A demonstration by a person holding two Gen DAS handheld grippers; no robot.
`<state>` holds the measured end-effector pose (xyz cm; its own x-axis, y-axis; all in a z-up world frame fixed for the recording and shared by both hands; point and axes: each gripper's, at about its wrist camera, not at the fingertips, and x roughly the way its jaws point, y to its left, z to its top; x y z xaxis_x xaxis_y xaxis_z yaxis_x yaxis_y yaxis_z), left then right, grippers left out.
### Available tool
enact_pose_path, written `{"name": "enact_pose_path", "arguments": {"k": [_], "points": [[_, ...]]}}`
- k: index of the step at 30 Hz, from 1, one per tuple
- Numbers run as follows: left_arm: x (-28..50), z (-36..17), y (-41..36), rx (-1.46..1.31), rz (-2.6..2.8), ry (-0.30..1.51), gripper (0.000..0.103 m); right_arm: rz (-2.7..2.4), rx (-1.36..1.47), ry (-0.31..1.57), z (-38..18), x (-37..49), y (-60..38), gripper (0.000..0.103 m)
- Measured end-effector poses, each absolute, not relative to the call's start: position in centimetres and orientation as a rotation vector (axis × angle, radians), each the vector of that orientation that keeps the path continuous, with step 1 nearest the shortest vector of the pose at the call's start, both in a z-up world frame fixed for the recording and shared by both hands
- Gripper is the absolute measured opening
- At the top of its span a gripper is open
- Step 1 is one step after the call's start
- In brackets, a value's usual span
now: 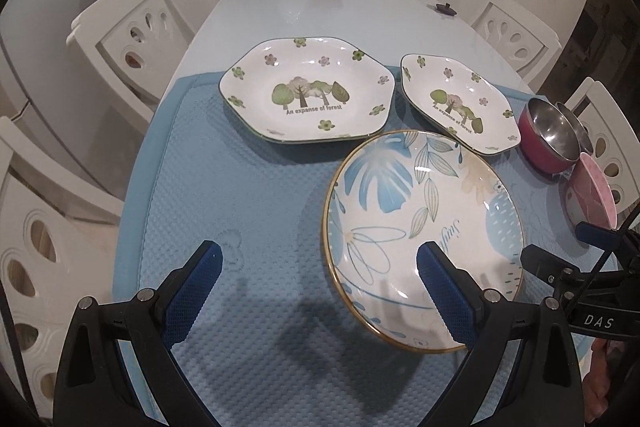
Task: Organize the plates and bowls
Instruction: 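Move both grippers toward the blue-leaf Sunflower plate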
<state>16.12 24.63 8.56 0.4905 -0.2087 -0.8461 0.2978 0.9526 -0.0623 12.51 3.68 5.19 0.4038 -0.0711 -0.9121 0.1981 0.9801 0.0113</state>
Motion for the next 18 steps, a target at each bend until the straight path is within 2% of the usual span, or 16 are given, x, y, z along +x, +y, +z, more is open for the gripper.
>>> {"name": "enact_pose_path", "arguments": {"k": [18], "points": [[16.03,8.00,24.96,0.076,-0.286,1.021,0.098,-0.165,0.086,1.134,4.83,12.63,3.52,0.101]]}}
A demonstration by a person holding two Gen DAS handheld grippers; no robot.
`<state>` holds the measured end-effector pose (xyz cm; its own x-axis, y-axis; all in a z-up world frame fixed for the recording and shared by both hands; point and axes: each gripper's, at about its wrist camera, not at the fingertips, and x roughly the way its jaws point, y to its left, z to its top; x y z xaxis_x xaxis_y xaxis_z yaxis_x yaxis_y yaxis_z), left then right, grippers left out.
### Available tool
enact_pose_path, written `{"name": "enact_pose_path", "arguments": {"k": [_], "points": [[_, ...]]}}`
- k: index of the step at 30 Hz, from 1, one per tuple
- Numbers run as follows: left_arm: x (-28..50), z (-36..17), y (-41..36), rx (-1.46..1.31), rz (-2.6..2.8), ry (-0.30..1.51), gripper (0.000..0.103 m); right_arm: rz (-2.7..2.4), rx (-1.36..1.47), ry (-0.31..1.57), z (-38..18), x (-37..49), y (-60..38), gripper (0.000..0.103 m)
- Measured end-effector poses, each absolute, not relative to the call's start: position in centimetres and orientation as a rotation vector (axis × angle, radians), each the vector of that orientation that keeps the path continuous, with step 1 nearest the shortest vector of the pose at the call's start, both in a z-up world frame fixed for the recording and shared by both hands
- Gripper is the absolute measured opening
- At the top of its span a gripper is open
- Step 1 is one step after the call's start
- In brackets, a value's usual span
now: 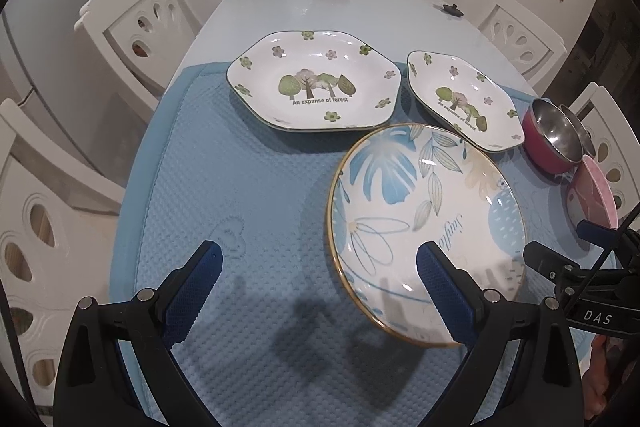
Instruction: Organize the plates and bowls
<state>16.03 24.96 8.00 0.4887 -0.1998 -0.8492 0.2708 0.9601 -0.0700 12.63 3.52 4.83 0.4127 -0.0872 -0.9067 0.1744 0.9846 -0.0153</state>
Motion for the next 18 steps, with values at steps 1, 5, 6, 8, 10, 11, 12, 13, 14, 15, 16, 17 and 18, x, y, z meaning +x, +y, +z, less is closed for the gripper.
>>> {"name": "enact_pose_path", "arguments": {"k": [1,5,6,8,10,11,12,13,14,15,16,17,18], "points": [[16.4,7.8,24.9,0.078,-0.282,1.023,0.097,-0.162,0.085,1.135,4.7,13.0,3.4,0.101],[18.0,7.1,25.0,0.054,-0.283,1.034,0.097,-0.154,0.124,1.155,3.8,14.3,2.6,0.094],[18.3,6.8,25.0,0.048,-0.284,1.040,0.097,-0.152,0.140,1.164,3.5,14.6,2.3,0.091],[19.0,6.1,25.0,0.036,-0.297,1.056,0.094,-0.146,0.168,1.182,2.9,14.9,1.9,0.085],[19.5,5.5,24.8,0.036,-0.308,1.074,0.088,-0.135,0.198,1.197,2.2,15.3,1.5,0.079],[19.7,5.3,24.6,0.037,-0.314,1.080,0.087,-0.132,0.213,1.202,2.0,15.4,1.3,0.078],[19.9,5.0,24.5,0.037,-0.318,1.085,0.087,-0.130,0.223,1.205,1.7,15.6,1.1,0.076],[20.0,4.9,24.5,0.036,-0.321,1.086,0.087,-0.127,0.230,1.207,1.6,15.8,1.0,0.072],[20.1,4.7,24.4,0.036,-0.325,1.086,0.086,-0.123,0.233,1.207,1.5,15.9,1.0,0.070],[20.3,4.6,24.2,0.036,-0.331,1.087,0.085,-0.114,0.236,1.202,1.3,16.1,1.0,0.067],[20.4,4.5,24.1,0.039,-0.333,1.089,0.082,-0.113,0.235,1.201,1.2,16.2,1.0,0.064],[20.5,4.3,24.0,0.043,-0.336,1.092,0.081,-0.113,0.233,1.201,1.1,16.4,1.0,0.064],[20.6,4.1,23.9,0.046,-0.337,1.095,0.081,-0.112,0.233,1.201,0.9,16.6,1.0,0.063]]}}
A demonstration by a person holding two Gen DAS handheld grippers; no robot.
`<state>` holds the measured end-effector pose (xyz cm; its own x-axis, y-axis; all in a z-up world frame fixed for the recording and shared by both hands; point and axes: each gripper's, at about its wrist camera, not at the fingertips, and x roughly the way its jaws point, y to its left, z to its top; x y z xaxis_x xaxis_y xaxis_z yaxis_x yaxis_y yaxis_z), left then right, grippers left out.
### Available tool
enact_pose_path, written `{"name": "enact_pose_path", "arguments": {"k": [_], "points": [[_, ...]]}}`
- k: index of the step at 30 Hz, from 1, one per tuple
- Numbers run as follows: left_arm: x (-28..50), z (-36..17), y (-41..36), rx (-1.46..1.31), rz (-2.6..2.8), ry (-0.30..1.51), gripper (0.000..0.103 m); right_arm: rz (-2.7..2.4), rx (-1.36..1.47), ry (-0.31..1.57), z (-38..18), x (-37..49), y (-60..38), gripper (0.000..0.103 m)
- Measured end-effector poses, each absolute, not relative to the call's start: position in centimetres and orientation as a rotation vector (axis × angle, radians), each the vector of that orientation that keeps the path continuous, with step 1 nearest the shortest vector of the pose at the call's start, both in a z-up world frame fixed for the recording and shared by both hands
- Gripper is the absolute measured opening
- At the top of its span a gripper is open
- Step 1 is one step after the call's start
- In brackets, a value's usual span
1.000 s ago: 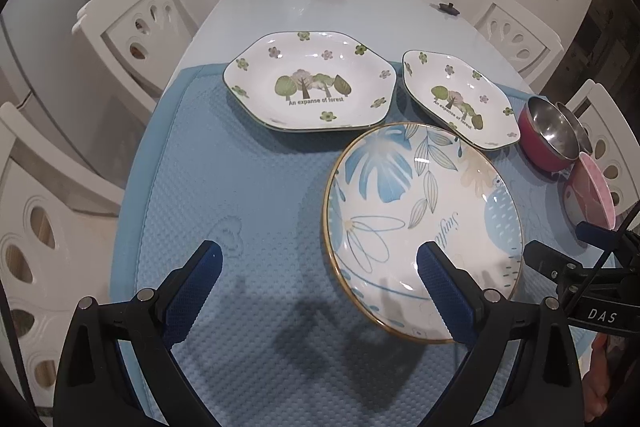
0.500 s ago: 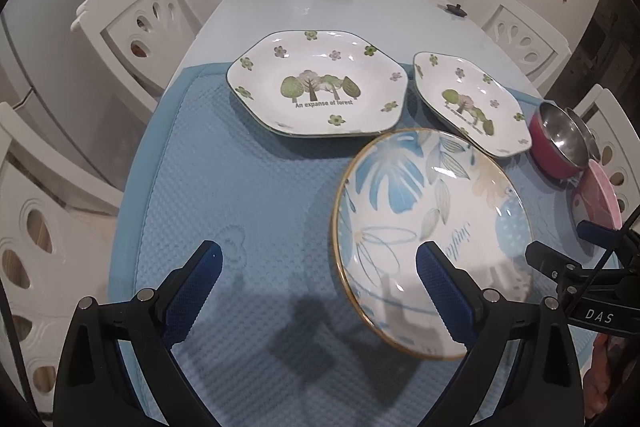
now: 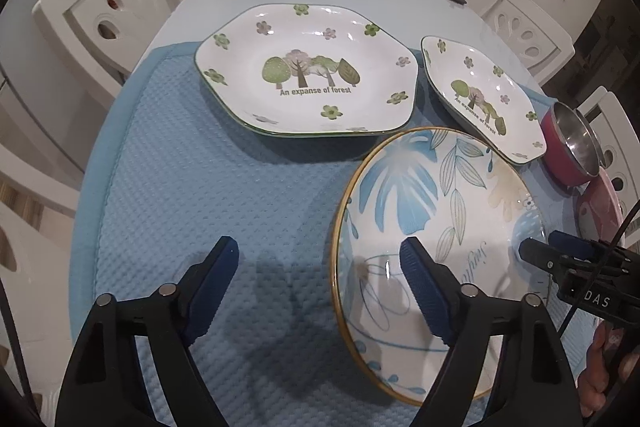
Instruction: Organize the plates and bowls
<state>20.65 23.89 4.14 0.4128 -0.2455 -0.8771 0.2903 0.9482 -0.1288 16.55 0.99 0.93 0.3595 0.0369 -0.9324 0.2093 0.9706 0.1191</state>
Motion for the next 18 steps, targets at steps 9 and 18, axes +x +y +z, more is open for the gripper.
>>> {"name": "enact_pose_path", "arguments": {"k": [9,18], "points": [[21.3,3.0,23.4,0.046,-0.355,1.115,0.073,-0.086,0.256,1.208,-0.2,17.5,1.0,0.053],[21.4,2.3,23.3,0.004,-0.409,1.118,0.040,-0.050,0.301,1.175,-0.4,18.0,0.9,0.042]]}}
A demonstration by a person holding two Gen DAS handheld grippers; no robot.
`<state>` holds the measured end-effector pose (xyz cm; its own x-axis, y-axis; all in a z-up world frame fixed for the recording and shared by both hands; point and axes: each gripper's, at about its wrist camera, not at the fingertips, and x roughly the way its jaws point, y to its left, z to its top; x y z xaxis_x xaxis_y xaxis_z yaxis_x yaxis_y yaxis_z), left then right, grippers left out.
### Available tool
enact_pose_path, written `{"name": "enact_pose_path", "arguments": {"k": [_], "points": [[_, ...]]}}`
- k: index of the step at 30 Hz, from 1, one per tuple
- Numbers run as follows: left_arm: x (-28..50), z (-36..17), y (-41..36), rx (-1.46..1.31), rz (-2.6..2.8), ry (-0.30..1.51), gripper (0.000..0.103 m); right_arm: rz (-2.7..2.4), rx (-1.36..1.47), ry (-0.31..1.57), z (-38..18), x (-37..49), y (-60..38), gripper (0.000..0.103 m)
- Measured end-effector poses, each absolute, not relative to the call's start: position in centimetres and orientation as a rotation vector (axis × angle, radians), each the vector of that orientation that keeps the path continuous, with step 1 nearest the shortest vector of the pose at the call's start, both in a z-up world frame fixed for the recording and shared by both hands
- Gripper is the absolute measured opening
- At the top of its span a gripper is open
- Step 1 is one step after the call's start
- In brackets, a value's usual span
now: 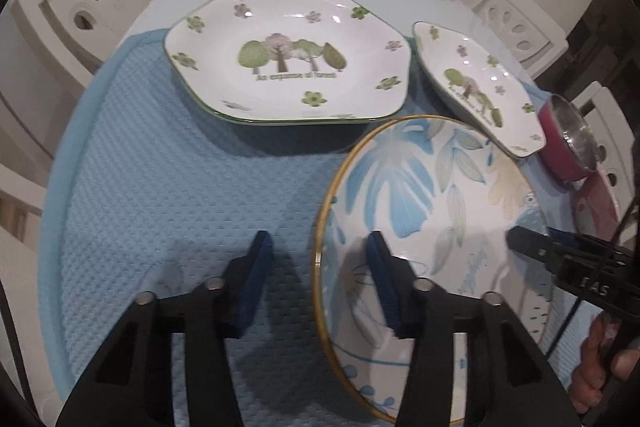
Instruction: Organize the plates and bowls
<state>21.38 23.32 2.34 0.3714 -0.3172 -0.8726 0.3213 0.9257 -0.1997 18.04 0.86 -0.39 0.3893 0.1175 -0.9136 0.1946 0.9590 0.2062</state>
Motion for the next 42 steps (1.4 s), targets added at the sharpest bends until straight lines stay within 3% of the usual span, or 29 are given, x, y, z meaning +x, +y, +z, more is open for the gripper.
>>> {"name": "enact_pose_path", "arguments": {"k": [2,4,23,42], "points": [[21.3,2.3,23.2,-0.018,-0.437,1.120,0.031,-0.039,0.302,1.173,-0.4,18.1,1.0,0.040],[21.1,2.2,22.8,-0.023,-0.453,1.122,0.030,-0.028,0.301,1.172,-0.4,18.2,1.3,0.039],[19.5,3.8,23.5,-0.078,-0.400,1.116,0.029,-0.062,0.293,1.186,1.5,17.6,2.5,0.038],[12.1,8.3,29.7,-0.074,-0.275,1.069,0.029,0.048,0.299,1.222,5.2,11.0,8.7,0.038]]}}
